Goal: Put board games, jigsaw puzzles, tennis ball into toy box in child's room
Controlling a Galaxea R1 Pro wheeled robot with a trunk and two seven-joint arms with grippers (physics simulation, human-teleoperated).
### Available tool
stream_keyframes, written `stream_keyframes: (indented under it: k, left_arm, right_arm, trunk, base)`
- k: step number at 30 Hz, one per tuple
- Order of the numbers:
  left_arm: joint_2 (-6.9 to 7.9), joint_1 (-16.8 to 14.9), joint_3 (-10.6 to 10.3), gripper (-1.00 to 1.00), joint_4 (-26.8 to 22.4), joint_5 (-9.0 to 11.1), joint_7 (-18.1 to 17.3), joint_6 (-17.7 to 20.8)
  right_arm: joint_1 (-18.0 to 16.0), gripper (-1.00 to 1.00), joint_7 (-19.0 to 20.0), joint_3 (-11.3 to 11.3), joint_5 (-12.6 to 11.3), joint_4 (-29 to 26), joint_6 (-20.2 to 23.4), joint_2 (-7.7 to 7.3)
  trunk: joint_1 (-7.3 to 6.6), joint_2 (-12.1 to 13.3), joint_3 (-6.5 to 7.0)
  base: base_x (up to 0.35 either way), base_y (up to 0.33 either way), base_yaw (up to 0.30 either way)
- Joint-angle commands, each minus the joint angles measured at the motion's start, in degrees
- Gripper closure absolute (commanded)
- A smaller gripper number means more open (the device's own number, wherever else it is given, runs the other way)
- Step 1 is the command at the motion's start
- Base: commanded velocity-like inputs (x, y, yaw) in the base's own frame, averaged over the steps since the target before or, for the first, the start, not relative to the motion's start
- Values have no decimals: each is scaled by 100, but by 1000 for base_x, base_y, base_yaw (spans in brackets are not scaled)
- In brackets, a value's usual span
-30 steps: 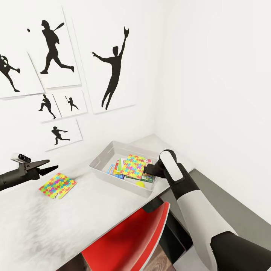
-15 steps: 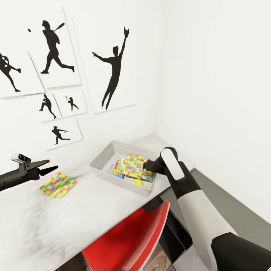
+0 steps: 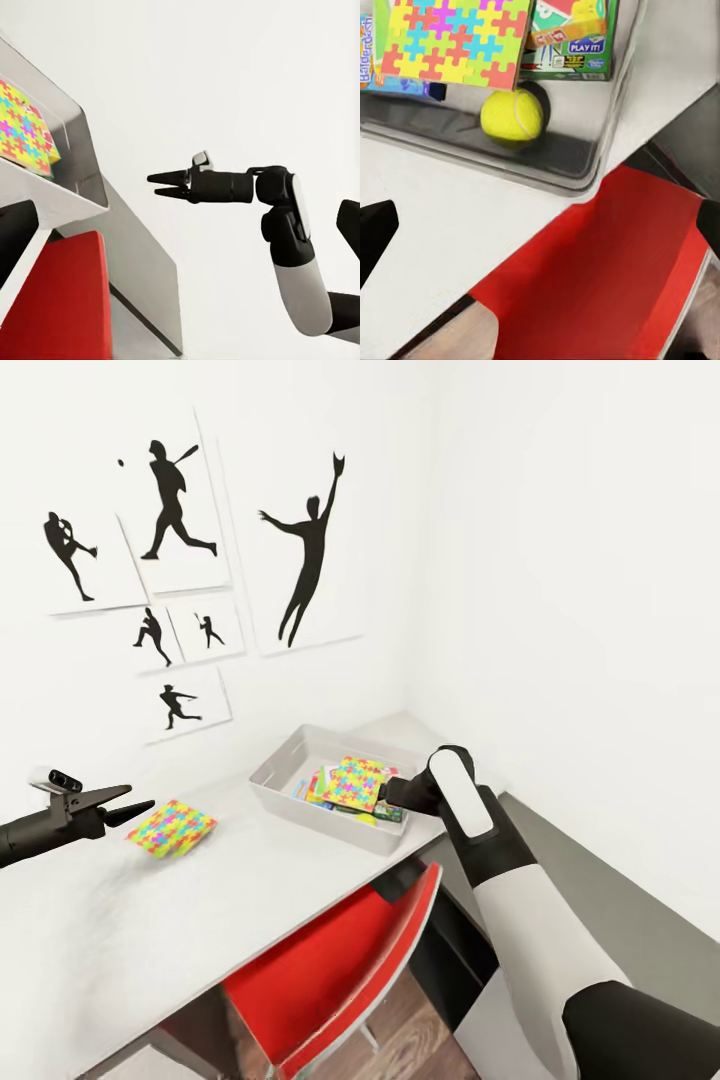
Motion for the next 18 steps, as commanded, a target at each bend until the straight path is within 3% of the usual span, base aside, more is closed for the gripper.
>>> stream_keyframes:
  k: [1, 9, 10, 13, 18]
  left_arm:
    - [2, -3, -5, -100, -1, 3, -19, 62]
    - [2, -3, -5, -100, -1, 2, -19, 57]
    - [2, -4, -8, -100, -1, 4, -19, 56]
    - [2, -5, -10, -100, -1, 2, -19, 56]
    - [2, -4, -13, -100, -1, 4, -19, 56]
  right_arm:
    - [0, -100, -59, 4, -51, -67, 20, 0]
    - [108, -100, -66, 57, -53, -760, 24, 0]
    - [146, -100, -69, 217, -56, -918, 22, 0]
    - [160, -100, -71, 359, -51, -972, 10, 0]
    - [171, -100, -68, 452, -46, -1008, -2, 0]
  trunk:
    - [0, -12, -3]
    - [0, -12, 45]
    - [0, -12, 46]
    - [0, -12, 47]
    - [0, -12, 48]
  base:
    - [-307, 0, 0]
    - [-287, 0, 0]
    - [-82, 0, 0]
    - [-51, 0, 0]
    - [-15, 0, 0]
